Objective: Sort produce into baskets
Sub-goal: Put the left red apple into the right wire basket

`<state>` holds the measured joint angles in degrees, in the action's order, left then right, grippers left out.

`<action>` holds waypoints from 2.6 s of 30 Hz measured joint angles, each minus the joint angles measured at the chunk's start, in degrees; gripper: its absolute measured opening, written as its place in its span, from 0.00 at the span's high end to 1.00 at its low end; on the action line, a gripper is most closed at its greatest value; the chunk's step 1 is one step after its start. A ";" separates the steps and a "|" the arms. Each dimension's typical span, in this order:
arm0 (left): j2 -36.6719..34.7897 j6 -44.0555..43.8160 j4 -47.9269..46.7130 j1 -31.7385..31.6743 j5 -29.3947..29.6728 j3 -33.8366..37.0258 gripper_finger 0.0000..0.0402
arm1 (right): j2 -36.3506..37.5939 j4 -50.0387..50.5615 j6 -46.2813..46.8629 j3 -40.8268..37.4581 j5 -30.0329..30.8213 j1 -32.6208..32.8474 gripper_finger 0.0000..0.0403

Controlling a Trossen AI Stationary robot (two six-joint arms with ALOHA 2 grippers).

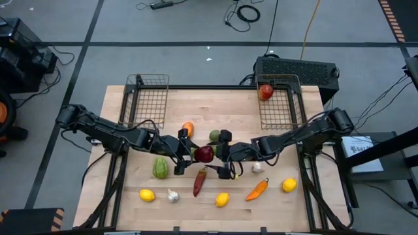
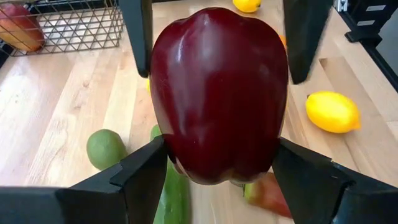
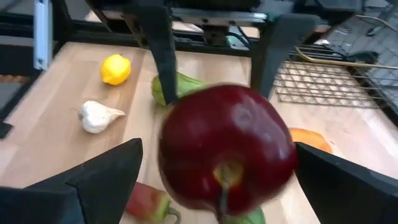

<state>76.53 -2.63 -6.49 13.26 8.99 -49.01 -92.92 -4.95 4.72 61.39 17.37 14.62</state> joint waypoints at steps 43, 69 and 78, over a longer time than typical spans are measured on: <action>0.00 -0.27 0.16 0.00 1.44 0.00 0.23 | -1.41 -1.95 -2.90 -0.05 -0.99 -1.49 0.21; -8.35 -1.32 -3.33 1.49 5.45 -0.81 0.10 | 28.59 58.04 -6.86 9.35 25.98 -14.14 0.21; -8.35 -0.98 -3.34 1.46 5.44 -0.81 0.10 | 30.79 58.64 -16.44 9.37 15.19 -37.00 0.21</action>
<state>68.18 -3.62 -9.82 14.72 14.44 -49.82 -62.13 53.68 -11.71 70.76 32.57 -22.38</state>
